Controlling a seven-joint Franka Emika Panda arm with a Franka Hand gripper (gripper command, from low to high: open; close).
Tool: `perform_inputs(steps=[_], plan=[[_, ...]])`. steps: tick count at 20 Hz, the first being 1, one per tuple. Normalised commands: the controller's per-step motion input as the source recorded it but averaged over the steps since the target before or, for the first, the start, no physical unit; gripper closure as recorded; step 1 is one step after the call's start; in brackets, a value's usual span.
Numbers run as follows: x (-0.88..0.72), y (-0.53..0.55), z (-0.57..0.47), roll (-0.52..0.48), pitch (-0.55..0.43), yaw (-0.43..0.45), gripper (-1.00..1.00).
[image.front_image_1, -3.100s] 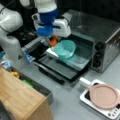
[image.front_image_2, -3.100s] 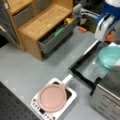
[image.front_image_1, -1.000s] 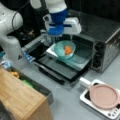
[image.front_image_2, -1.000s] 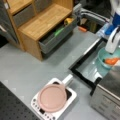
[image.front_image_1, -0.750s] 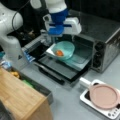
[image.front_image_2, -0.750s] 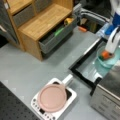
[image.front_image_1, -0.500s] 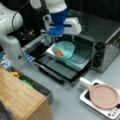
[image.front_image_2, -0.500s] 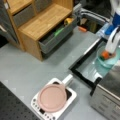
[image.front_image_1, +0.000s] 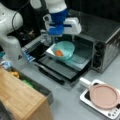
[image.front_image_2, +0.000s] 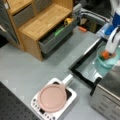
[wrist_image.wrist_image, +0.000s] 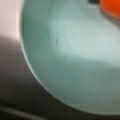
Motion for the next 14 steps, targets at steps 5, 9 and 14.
perform_inputs(steps=[5, 9, 14], plan=[[0.19, 0.01, 0.15, 0.07, 0.175, -0.07, -1.0], [0.19, -0.01, 0.16, 0.069, 0.193, -0.041, -1.0], [0.18, -0.06, 0.21, 0.054, 0.247, 0.054, -1.0]])
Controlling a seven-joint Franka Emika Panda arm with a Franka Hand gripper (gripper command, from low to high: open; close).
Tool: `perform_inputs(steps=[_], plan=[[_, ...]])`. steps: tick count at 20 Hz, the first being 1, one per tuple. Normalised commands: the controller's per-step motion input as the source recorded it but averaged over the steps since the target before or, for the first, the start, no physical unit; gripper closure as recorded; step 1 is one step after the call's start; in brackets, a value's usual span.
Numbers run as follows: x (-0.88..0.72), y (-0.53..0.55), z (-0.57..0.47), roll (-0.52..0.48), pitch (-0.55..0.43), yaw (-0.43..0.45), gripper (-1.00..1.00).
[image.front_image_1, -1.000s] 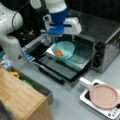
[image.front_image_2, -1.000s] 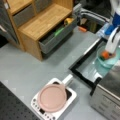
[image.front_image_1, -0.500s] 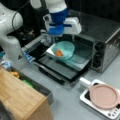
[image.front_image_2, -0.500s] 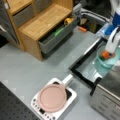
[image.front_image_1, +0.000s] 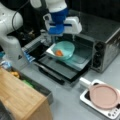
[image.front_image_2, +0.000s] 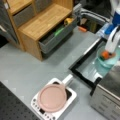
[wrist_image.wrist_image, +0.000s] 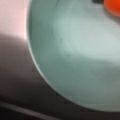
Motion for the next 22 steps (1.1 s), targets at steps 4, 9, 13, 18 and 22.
perform_inputs(steps=[4, 9, 13, 18, 22], plan=[[0.14, -0.15, 0.35, 0.012, 0.306, 0.276, -1.0], [0.15, -0.23, 0.36, -0.042, 0.295, 0.425, -1.0], [0.2, -0.26, 0.28, -0.094, 0.219, 0.469, -1.0], [0.27, -0.24, 0.26, -0.193, 0.256, 0.5, -1.0], [0.36, -0.23, 0.32, -0.217, 0.304, 0.552, -1.0]])
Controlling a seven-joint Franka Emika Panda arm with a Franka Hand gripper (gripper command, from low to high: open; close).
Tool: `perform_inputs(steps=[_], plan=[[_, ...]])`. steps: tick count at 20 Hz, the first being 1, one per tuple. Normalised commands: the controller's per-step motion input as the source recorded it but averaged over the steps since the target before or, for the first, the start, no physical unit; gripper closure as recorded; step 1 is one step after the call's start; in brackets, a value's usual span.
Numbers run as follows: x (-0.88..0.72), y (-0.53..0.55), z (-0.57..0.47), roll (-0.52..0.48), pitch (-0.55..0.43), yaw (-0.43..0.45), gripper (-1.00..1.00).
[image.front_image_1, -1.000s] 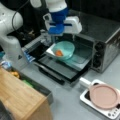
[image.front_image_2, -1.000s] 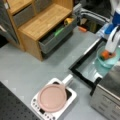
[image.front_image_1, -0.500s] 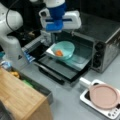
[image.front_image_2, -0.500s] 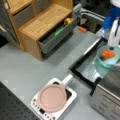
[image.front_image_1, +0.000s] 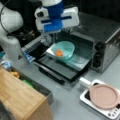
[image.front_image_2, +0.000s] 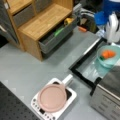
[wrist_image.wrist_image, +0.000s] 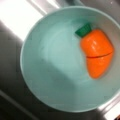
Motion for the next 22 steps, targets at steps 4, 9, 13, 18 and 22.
perform_inputs(steps=[4, 9, 13, 18, 22], plan=[[0.4, -0.25, 0.32, -0.162, 0.295, 0.517, -1.0], [0.44, -0.26, 0.29, -0.142, 0.314, 0.45, -1.0], [0.44, -0.26, 0.3, -0.156, 0.339, 0.45, -1.0], [0.4, -0.24, 0.25, -0.151, 0.332, 0.46, -1.0], [0.32, -0.19, 0.19, -0.117, 0.294, 0.424, -1.0]])
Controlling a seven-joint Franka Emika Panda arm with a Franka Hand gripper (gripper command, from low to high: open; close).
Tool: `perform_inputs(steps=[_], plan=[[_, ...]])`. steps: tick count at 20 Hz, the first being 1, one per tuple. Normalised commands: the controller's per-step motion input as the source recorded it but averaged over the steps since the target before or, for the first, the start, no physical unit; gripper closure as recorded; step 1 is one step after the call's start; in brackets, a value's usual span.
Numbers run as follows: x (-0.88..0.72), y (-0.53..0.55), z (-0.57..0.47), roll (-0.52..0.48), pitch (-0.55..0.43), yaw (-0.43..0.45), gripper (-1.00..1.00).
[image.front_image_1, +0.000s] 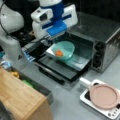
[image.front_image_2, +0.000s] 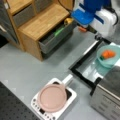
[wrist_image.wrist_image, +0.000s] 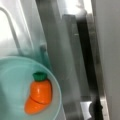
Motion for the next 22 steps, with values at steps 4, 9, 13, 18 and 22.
perform_inputs(steps=[4, 9, 13, 18, 22], plan=[[0.31, -0.07, 0.14, -0.095, 0.264, 0.312, -1.0], [0.32, 0.04, 0.12, -0.065, 0.262, 0.221, -1.0], [0.24, 0.05, 0.2, -0.015, 0.246, 0.184, -1.0], [0.15, 0.04, 0.16, -0.016, 0.231, 0.167, -1.0], [0.11, 0.04, 0.09, -0.028, 0.2, 0.145, -1.0]])
